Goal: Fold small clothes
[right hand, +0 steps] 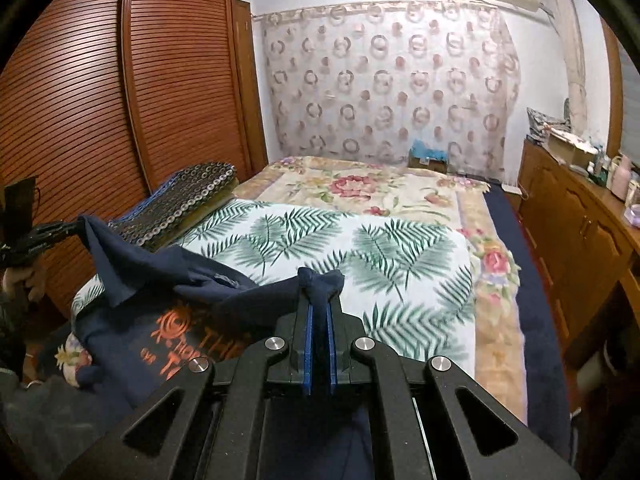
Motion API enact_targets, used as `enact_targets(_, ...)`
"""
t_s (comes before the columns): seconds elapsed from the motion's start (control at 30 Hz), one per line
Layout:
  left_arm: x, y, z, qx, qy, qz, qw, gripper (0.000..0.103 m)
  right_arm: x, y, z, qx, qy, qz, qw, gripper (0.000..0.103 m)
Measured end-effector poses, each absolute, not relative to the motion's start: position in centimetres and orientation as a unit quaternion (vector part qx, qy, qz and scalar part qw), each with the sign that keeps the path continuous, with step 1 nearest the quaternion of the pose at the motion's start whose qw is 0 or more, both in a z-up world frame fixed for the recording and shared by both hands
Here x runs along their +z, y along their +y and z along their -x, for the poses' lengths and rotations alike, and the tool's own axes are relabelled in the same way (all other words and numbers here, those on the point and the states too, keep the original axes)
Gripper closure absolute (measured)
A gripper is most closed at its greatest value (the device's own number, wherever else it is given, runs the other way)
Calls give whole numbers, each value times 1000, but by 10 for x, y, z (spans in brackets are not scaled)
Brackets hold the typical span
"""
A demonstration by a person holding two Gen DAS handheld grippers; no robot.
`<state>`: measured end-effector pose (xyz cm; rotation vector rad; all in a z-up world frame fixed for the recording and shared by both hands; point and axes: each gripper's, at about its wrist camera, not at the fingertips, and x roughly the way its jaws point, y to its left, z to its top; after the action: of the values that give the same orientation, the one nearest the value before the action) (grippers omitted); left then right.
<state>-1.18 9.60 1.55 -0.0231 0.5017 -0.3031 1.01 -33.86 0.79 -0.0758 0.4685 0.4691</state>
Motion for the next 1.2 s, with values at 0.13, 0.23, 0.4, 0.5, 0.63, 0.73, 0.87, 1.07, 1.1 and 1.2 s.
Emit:
enact_targets(0.13,16,106,28,-138,244,20,960,99,6,-350,21,220,234,45,946,98)
enact_targets(0.23,12,108,36,-130,251,23,959,99,13,-352,32,210,243,48,946,98)
enact_targets(0.4,0,106,48,-110,272,12,956,99,23,-349,56,206,254,63,943,98)
enact_targets(0.5,-11,105,49,-107,290,8,951,99,17,-350,66,209,272,64,937,98)
enact_targets(0.63,-17,109,45,-103,302,14,948,74,6,-347,62,205,299,62,930,98)
enact_targets(0.73,-13,113,45,-102,296,18,950,59,12,-347,59,201,300,56,931,93)
enact_targets(0.87,-12,116,39,-98,293,13,951,30,24,-343,57,197,286,54,936,77)
enact_targets(1.07,-12,120,18,-80,292,-1,953,26,21,-336,47,196,272,61,940,46)
enact_targets(1.1,-11,122,15,-81,290,-1,954,26,19,-334,42,196,274,60,940,45)
enact_targets(1.2,-8,129,5,-78,286,3,955,26,4,-333,19,190,281,62,939,45)
